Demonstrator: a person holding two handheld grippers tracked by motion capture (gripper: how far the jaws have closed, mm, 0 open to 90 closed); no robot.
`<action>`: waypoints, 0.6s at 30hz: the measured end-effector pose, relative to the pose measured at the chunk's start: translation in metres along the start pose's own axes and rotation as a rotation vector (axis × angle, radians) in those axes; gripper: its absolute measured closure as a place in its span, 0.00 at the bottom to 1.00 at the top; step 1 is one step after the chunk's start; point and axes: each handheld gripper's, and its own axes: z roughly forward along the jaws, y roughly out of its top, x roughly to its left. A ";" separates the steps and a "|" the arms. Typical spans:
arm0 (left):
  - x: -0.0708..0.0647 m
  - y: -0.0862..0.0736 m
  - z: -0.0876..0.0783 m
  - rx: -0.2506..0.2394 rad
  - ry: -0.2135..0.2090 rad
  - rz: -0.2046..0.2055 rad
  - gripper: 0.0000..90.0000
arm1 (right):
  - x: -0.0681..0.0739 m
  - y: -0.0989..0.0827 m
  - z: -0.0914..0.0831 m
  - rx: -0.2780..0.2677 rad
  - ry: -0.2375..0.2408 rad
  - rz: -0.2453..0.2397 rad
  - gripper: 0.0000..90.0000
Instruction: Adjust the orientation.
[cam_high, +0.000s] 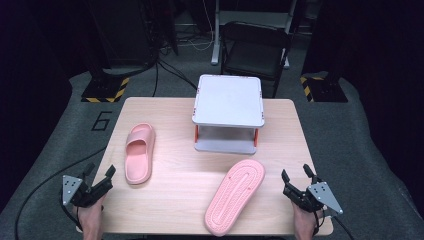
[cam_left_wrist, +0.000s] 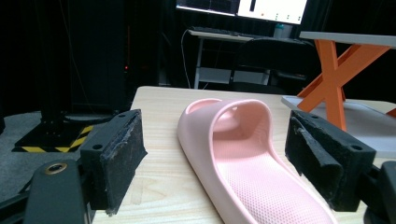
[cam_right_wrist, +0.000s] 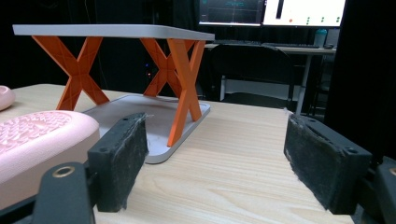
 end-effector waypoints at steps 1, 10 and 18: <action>0.000 0.000 0.000 0.000 0.000 0.000 0.22 | -0.001 0.000 -0.001 -0.002 0.001 0.004 0.24; 0.001 -0.001 0.000 0.020 0.017 -0.011 0.23 | -0.006 -0.005 0.001 0.018 -0.005 0.017 0.25; 0.003 -0.002 0.000 0.027 0.022 -0.026 0.24 | -0.003 -0.006 0.002 0.026 0.000 -0.003 0.25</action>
